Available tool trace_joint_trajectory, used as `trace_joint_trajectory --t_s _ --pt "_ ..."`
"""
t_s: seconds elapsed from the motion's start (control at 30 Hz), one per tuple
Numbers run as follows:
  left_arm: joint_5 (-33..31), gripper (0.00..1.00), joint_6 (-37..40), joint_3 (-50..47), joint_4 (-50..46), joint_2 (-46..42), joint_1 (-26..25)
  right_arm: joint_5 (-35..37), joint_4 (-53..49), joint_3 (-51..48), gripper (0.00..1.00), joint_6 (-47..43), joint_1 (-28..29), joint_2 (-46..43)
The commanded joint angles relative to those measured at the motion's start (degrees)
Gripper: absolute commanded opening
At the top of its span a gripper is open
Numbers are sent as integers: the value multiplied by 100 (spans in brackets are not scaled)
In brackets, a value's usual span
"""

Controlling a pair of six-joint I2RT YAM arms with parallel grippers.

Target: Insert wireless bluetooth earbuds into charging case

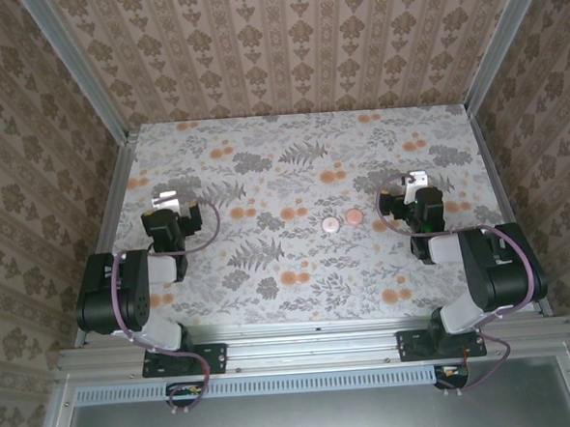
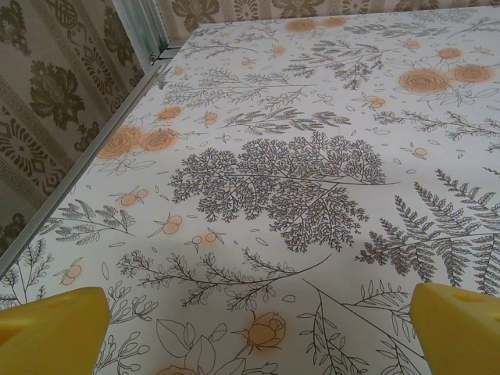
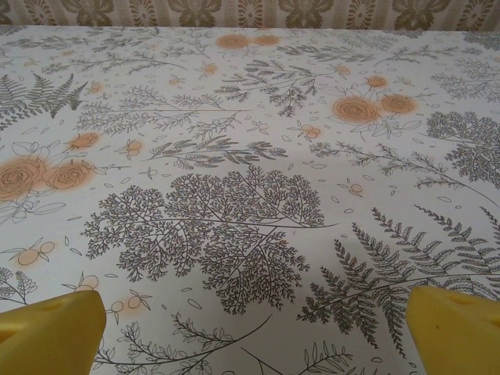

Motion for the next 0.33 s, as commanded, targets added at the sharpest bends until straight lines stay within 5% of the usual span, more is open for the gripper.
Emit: trace_joint_trajectory --t_s 0.0,0.3 --pt "13 100 34 54 6 -58 11 55 100 72 100 113 -24 -8" --pt "21 100 30 54 7 -55 13 53 107 72 100 113 -23 -9"
